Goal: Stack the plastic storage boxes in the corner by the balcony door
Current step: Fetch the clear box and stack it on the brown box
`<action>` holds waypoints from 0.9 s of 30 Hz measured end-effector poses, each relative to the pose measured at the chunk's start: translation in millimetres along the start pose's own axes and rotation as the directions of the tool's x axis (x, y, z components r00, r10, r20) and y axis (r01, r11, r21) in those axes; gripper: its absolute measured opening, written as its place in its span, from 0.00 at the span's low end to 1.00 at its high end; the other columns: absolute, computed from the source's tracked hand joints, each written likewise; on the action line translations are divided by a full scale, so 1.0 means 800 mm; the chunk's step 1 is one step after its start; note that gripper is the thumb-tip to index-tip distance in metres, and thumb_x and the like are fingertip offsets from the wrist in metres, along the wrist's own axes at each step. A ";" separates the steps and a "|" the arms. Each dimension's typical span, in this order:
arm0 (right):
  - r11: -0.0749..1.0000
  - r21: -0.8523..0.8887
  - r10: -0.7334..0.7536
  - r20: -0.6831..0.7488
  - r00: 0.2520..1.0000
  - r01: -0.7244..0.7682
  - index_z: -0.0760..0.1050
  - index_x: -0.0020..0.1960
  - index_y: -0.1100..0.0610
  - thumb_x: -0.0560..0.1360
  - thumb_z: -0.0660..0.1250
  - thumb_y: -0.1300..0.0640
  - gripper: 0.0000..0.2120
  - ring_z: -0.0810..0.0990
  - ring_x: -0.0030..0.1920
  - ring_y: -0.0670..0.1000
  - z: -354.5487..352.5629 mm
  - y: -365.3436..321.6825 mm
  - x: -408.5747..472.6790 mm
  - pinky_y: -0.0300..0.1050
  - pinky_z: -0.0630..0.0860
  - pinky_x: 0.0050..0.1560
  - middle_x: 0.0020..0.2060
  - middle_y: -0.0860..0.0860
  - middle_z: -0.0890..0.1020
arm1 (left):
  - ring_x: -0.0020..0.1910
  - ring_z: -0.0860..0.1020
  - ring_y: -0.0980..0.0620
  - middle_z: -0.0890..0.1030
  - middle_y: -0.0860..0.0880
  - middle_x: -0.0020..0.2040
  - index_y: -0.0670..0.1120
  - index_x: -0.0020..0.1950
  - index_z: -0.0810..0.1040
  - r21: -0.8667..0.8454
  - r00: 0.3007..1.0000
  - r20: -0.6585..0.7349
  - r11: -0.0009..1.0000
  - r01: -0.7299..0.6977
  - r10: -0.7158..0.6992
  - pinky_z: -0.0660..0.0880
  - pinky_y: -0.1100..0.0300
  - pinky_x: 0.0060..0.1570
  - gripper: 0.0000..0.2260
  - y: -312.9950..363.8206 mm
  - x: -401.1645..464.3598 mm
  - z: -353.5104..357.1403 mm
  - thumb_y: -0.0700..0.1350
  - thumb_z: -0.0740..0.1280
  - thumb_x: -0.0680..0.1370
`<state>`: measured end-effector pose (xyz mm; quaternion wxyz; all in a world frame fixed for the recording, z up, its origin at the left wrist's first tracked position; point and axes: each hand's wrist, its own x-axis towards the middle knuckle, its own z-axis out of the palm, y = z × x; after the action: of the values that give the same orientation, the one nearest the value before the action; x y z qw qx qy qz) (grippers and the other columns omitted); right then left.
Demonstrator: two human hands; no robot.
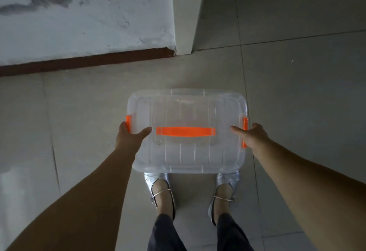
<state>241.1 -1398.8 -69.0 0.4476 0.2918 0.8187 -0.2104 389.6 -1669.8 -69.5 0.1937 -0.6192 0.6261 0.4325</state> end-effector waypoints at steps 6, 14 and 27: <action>0.993 0.106 -0.058 0.054 0.997 0.052 0.72 0.63 0.62 0.68 0.73 0.47 0.30 0.79 0.56 0.60 0.013 0.012 0.002 0.53 0.75 0.59 0.58 0.59 0.79 | 0.60 0.76 0.40 0.76 0.40 0.63 0.39 0.68 0.69 -0.103 1.000 0.005 0.995 0.004 -0.003 0.71 0.54 0.51 0.30 -0.011 0.006 0.001 0.43 0.75 0.69; 0.998 0.020 -0.060 0.047 0.997 0.059 0.75 0.59 0.63 0.69 0.73 0.48 0.26 0.80 0.51 0.60 -0.033 0.012 -0.113 0.50 0.77 0.51 0.54 0.60 0.81 | 0.58 0.76 0.38 0.76 0.38 0.61 0.38 0.66 0.69 -0.104 0.996 0.064 0.992 0.065 -0.058 0.74 0.49 0.54 0.28 -0.006 -0.100 -0.080 0.41 0.74 0.69; 0.905 -0.159 -0.374 0.140 0.917 0.394 0.75 0.61 0.64 0.70 0.71 0.50 0.25 0.80 0.55 0.61 -0.124 -0.075 -0.445 0.54 0.76 0.59 0.56 0.61 0.81 | 0.59 0.75 0.36 0.76 0.34 0.61 0.35 0.66 0.69 -0.391 0.986 -0.061 0.912 0.121 -0.157 0.72 0.48 0.54 0.25 -0.024 -0.366 -0.323 0.34 0.71 0.71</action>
<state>293.2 -1486.3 291.1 0.4651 0.0705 0.8512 -0.2330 530.1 -1690.6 294.9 0.0695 -0.7071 0.4913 0.5038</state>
